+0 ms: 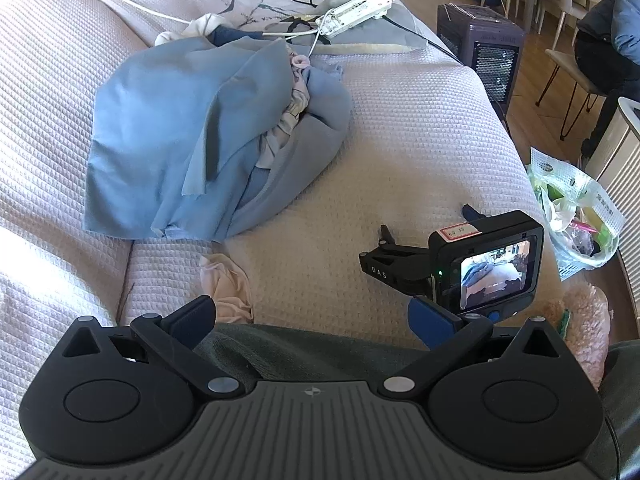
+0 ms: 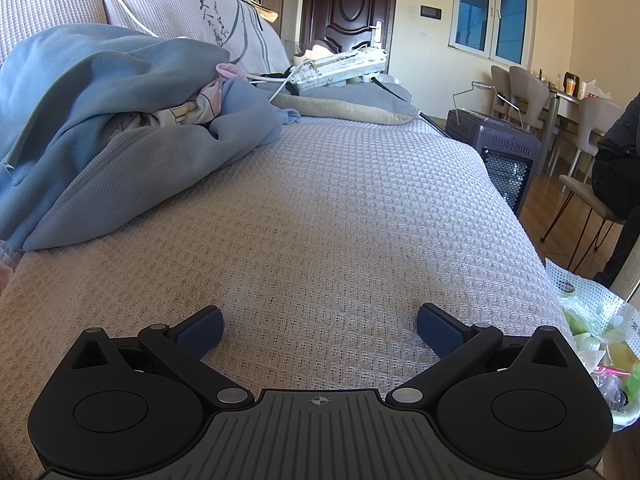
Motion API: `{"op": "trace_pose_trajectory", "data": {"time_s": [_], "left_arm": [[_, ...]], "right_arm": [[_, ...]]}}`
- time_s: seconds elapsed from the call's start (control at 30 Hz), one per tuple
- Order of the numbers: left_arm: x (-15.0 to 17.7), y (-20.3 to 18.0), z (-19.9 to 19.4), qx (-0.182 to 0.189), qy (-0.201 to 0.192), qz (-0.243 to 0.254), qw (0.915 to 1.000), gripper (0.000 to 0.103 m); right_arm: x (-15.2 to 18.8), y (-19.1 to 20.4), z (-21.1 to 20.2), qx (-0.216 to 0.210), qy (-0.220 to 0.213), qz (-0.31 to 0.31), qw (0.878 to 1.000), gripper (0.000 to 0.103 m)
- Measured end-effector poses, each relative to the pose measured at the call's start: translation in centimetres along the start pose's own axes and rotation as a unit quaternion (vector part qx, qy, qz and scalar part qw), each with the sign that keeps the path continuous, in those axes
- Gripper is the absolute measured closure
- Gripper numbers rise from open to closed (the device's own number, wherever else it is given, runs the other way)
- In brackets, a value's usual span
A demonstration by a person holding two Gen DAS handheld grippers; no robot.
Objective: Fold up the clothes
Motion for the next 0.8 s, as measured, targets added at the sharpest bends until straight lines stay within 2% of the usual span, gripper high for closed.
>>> {"op": "trace_pose_trajectory", "data": {"time_s": [0.17, 0.23, 0.43, 0.63, 0.8], "left_arm": [[1.1, 0.3, 0.5, -0.007, -0.001, 0.002, 1.0000, 0.000], [1.0, 0.4, 1.1, -0.010, 0.011, 0.003, 0.9999, 0.000], [0.6, 1.5, 1.4, -0.004, 0.005, -0.012, 0.9999, 0.000], [0.2, 2.8, 1.9, 0.013, 0.007, -0.048, 0.9987, 0.000], [0.3, 3.5, 2.5, 0.012, 0.014, -0.071, 0.9973, 0.000]], "right_arm": [[0.0, 0.0, 0.0, 0.000, 0.000, 0.000, 1.000, 0.000], [0.0, 0.0, 0.0, 0.000, 0.000, 0.000, 1.000, 0.000], [0.0, 0.0, 0.1, 0.000, 0.000, 0.000, 1.000, 0.000], [-0.1, 0.1, 0.0, 0.000, 0.000, 0.000, 1.000, 0.000], [-0.1, 0.1, 0.0, 0.000, 0.000, 0.000, 1.000, 0.000]]}}
Point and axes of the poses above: each gripper's, at about its wrist camera, not at the fingertips, and z roughly the way its jaws point, y to its left, x to its underside, the point moved 2 cm from there along z, roughly the way its jaws point, and after that the axes turned 1 degree about x, right-handed, at the moved point
